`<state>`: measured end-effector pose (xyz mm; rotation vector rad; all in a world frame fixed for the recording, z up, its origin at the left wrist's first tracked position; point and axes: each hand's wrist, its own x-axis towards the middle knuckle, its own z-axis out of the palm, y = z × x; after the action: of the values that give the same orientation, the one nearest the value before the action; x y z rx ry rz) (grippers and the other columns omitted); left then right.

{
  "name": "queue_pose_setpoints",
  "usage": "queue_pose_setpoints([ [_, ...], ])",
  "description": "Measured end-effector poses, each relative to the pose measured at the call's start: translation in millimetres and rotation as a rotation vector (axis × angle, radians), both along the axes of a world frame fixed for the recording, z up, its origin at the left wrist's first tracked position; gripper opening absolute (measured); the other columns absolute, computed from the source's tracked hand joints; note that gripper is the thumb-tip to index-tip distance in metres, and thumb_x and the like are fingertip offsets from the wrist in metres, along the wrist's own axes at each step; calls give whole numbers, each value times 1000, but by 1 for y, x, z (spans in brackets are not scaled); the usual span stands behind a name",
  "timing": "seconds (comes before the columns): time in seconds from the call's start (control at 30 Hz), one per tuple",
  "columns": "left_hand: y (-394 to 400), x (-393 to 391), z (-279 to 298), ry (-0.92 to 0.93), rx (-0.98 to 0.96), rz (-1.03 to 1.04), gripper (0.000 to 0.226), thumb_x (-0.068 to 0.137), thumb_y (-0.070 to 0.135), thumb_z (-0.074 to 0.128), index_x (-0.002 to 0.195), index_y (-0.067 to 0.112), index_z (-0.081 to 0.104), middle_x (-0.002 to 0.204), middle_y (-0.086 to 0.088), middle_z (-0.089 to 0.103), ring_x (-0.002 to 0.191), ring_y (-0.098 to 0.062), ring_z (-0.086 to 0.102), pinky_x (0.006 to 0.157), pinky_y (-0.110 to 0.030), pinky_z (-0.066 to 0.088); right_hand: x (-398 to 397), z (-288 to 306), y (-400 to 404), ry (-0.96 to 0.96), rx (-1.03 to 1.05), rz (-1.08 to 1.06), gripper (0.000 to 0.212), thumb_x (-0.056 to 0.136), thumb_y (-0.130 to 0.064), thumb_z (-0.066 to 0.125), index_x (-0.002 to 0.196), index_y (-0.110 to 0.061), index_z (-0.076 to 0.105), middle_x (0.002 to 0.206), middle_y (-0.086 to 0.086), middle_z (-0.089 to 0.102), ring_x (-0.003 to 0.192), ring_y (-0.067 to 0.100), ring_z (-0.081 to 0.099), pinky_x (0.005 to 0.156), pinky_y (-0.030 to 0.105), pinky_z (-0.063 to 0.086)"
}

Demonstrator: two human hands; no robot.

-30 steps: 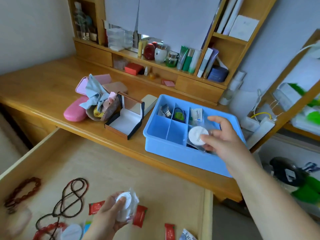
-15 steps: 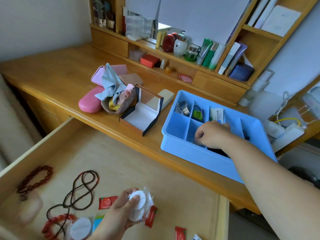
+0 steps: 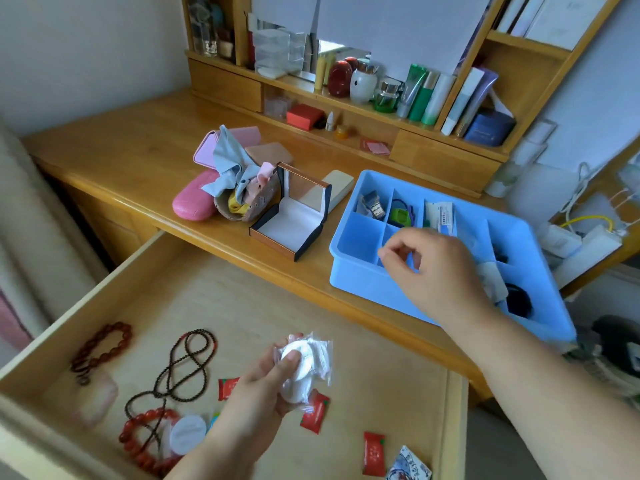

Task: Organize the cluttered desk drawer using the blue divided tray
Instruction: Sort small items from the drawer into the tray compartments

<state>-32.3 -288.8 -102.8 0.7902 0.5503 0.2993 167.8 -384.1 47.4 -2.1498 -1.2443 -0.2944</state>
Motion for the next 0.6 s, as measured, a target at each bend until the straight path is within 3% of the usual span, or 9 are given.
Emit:
queue_pose_setpoints([
  [0.07,-3,6,12,-61,-17,30,32,75,24,63,104,17,71,93,1,72,69,-10,66,55,-27,55,-37,-17,-6,308,-34,106,20,81,-44,62,73,-25,64,58,-18,58,50,2,50,51,8,37],
  [0.13,-6,12,22,-117,-21,48,25,75,25,63,97,23,74,92,0,72,68,-10,67,55,-25,55,-63,-33,-8,678,-156,110,18,80,-49,65,82,-31,65,67,-13,66,56,1,60,59,16,48],
  [0.2,-7,16,29,-180,-12,47,30,79,24,63,107,20,69,97,-7,71,72,-14,68,56,-27,56,-70,-46,-9,943,-160,77,6,84,-35,66,81,-30,67,71,-7,69,61,8,67,61,25,54],
  [0.33,-9,14,33,-193,11,21,44,75,22,72,117,15,64,96,-14,70,65,-18,65,54,-29,55,-71,-49,-10,1185,15,-59,11,89,-14,63,79,-16,69,65,-2,67,57,11,66,54,23,50],
  [0.4,-9,11,27,-129,-10,60,42,78,19,69,119,17,63,97,-12,70,62,-19,63,52,-29,54,-59,-35,-10,1129,155,-84,11,89,-12,61,86,-19,69,68,1,70,55,9,64,52,21,49],
  [0.47,-7,7,16,-20,-23,128,35,80,21,63,115,16,64,91,-12,70,60,-21,64,48,-27,52,-30,-12,-12,755,245,-143,16,89,-13,61,92,-29,64,67,-6,68,56,7,63,53,22,50],
  [0.53,-4,3,3,100,-69,218,22,88,18,59,108,11,65,84,-13,70,61,-21,65,47,-25,52,5,12,-13,346,173,-233,15,87,-19,63,91,-31,56,70,-12,65,66,11,63,62,28,48],
  [0.6,-2,-1,-11,250,-121,289,16,93,18,57,104,9,64,85,-14,67,66,-23,61,45,-24,50,34,25,-8,231,-16,-289,12,86,-21,63,90,-29,55,76,-14,63,79,16,61,72,32,47],
])
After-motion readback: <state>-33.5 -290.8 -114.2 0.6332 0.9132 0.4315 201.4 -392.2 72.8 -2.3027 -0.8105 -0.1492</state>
